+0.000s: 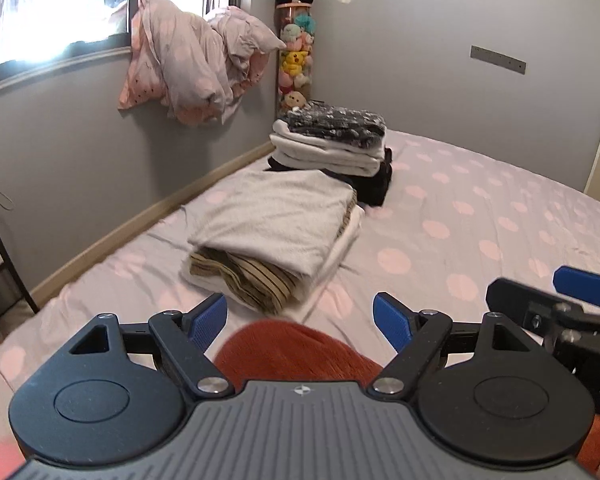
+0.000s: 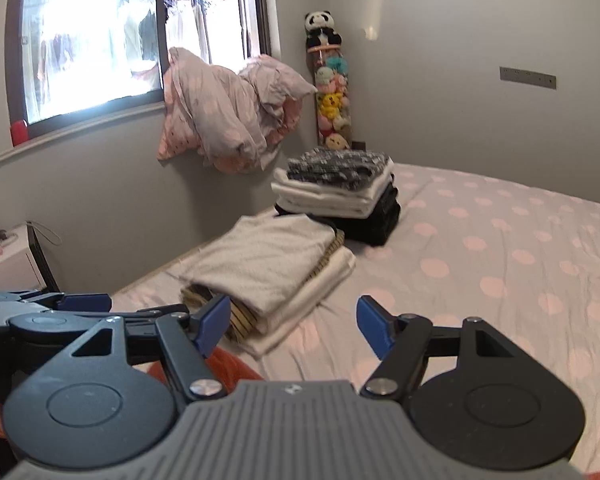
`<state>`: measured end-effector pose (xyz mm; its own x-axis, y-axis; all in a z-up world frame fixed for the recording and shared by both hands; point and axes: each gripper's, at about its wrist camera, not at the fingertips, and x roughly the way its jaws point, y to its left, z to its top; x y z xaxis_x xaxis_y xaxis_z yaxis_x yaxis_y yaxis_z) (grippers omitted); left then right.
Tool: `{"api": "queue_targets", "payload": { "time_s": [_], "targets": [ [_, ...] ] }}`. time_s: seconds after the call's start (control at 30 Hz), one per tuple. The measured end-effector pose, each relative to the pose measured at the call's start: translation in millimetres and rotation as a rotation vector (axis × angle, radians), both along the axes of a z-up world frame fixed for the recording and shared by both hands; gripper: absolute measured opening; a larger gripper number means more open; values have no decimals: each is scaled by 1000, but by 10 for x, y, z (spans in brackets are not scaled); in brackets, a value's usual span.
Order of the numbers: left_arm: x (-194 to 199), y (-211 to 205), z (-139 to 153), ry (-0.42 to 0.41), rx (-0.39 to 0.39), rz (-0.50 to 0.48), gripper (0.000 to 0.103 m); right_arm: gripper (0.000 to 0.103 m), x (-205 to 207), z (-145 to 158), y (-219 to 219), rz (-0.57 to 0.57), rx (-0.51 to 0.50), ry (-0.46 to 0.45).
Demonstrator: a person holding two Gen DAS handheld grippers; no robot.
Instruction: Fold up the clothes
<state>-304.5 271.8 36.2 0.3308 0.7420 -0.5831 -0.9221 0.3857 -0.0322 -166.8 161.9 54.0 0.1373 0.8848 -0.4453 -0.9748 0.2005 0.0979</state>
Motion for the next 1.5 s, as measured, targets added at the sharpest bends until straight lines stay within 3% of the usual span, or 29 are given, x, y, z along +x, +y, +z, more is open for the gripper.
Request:
{"api": "queue_targets", "payload": {
  "time_s": [0.3,0.6,1.0,1.5],
  "targets": [
    [40,-156,-200,8,-18,-8,95,73,103,-227,-202,-66,-56,14],
    [41,-180,-337,18,-30,-19,95,73,74,-367,-75,-57,-127,17],
    [-55,-129,-374,10,-35,9,94,73,-57,-413,67,-35,-169,-7],
    [-4,-140,-383,38,-19,-15,93,73,10,-466,30,-41,-187,25]
  ]
}}
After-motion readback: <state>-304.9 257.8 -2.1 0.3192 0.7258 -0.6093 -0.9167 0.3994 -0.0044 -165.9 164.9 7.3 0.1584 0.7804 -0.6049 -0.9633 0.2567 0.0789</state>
